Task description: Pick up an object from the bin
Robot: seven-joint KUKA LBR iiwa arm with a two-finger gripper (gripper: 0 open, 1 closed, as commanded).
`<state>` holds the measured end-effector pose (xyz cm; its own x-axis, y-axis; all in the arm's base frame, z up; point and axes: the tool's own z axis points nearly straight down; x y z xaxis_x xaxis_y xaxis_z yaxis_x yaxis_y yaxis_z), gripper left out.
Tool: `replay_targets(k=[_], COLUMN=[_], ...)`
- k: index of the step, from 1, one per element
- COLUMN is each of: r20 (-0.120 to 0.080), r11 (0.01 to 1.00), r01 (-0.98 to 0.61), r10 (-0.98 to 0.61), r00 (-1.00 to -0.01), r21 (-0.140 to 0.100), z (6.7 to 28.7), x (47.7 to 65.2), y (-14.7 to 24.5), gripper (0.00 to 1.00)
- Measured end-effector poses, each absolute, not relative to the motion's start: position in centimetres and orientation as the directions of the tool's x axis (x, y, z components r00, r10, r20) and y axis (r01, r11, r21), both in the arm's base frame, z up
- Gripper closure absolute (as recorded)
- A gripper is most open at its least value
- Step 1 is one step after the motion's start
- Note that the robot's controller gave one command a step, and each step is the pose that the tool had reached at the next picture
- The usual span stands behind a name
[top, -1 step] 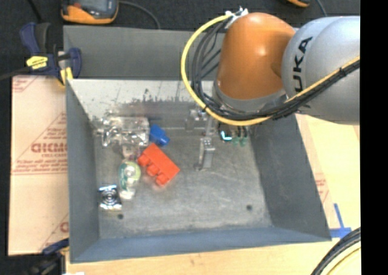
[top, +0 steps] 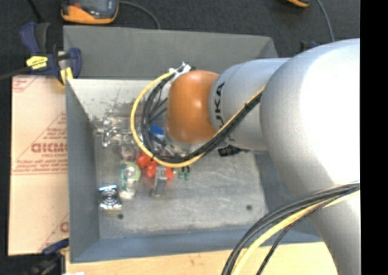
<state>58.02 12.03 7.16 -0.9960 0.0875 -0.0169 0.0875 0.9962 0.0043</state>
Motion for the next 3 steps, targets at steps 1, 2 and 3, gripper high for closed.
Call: replay_targets(k=[1, 2, 3], r20=[-0.007, -0.007, -0.012], r11=[0.988, 0.986, 0.947], r01=[0.155, 0.169, 0.321], r10=[0.155, 0.169, 0.321], r00=[-0.988, -0.986, -0.947], r21=[0.003, 0.002, 0.007], z=[10.2, 10.1, 7.4], x=[58.8, 59.7, 58.8], y=[11.4, 11.0, 10.5], gripper=[0.00, 0.00, 0.00])
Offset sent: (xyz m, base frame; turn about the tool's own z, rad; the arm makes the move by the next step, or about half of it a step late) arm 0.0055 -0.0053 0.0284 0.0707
